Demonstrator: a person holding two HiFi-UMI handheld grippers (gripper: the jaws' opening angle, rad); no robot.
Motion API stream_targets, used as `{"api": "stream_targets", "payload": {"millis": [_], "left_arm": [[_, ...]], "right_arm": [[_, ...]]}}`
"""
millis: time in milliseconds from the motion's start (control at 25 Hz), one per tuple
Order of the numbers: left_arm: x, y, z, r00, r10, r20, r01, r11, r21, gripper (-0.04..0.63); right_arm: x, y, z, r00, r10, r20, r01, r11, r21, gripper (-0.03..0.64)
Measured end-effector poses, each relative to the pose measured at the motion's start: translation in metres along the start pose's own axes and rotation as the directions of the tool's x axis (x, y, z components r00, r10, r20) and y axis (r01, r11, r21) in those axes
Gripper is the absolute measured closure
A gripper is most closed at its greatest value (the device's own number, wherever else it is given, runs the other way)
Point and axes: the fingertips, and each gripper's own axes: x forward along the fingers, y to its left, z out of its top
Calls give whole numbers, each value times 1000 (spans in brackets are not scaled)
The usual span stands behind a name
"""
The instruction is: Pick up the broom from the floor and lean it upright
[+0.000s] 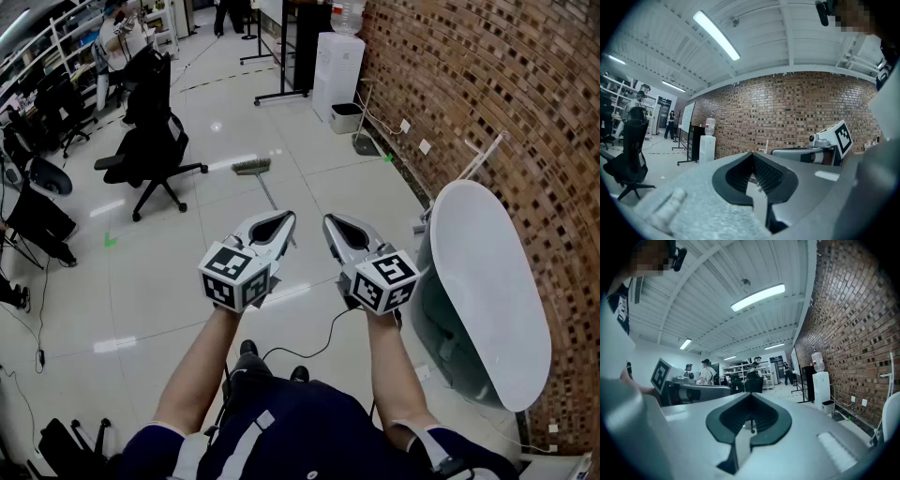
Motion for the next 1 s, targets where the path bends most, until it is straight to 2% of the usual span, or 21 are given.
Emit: {"api": "stream_targets", "payload": {"millis": [200, 400, 680, 800, 1000], "left_arm": [[2, 32, 0, 1000, 17, -4, -17, 1000, -3, 595], [2, 85, -6, 1000, 29, -3, -30, 999, -24, 594], [9, 194, -8, 1000, 8, -15, -9, 999, -33, 594], [15, 246, -7, 1000, -15, -17, 15, 1000, -23, 595], [16, 313, -11, 996, -73, -54, 70, 996, -49, 595]], "right_arm": [[31, -6, -1, 1000, 8, -5, -8, 1000, 7, 612], [81, -4, -9, 999, 17, -32, -17, 1000, 4, 612], [184, -5, -15, 998, -9, -69, 8, 1000, -4, 612], [232, -9, -15, 996, -47, -82, 46, 999, -14, 612], [299, -13, -11, 989, -113, -91, 111, 994, -22, 612]]}}
